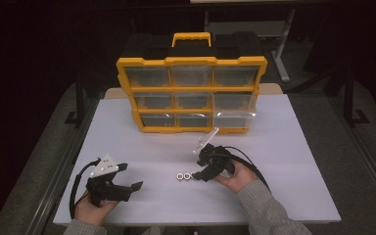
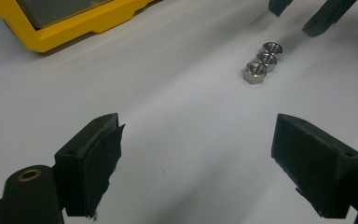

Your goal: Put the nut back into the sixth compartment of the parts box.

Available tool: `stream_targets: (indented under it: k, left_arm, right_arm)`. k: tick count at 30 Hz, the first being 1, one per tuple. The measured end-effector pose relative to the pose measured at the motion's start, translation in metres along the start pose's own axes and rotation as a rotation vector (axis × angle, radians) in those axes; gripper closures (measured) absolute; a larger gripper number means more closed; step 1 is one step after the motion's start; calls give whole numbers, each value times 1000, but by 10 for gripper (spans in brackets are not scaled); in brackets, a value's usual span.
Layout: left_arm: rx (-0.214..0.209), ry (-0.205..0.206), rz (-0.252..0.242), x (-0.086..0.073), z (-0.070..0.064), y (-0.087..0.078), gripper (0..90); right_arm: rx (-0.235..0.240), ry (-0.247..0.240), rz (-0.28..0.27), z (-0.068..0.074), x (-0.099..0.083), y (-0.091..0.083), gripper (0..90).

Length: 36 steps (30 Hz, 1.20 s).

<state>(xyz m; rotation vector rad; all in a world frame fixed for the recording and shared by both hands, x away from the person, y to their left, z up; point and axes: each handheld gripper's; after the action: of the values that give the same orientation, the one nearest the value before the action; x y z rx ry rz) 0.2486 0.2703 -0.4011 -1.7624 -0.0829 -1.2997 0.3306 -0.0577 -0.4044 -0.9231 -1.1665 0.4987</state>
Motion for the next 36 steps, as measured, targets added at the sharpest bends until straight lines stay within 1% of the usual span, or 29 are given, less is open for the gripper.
stream_targets:
  k: [1,7,10,16,19,24,32,36]
  left_arm:
    - [-1,-2,0,0,0,0,157]
    - [1,1,-1,0,0,0,157]
    - [0,-4,-1,0,0,0,157]
    - [0,-11,-3,0,-1,0,157]
    - [-1,-10,-2,0,0,-1,157]
    - [-3,-13,-5,0,0,-1,157]
    - [-4,-16,-6,0,0,-1,157]
    - [-5,-13,-8,0,0,-1,157]
  right_arm:
    - [-3,-12,3,0,1,3,462]
    - [2,-30,40,-1,3,16,537]
    - [6,-29,56,-1,3,21,567]
    - [-6,-46,74,0,4,27,653]
    - [-13,-54,89,1,5,29,674]
    - [-17,-49,85,1,4,29,682]
    - [-18,-62,93,1,4,29,690]
    - [-19,-60,109,0,4,27,691]
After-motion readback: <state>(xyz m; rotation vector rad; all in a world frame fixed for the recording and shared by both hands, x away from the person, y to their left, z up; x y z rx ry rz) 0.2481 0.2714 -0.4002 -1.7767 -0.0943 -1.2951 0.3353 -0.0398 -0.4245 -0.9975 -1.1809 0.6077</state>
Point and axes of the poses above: each handheld gripper's, and its own axes: y roughly forward along the jaws, x roughly out of its top, z roughly to its left
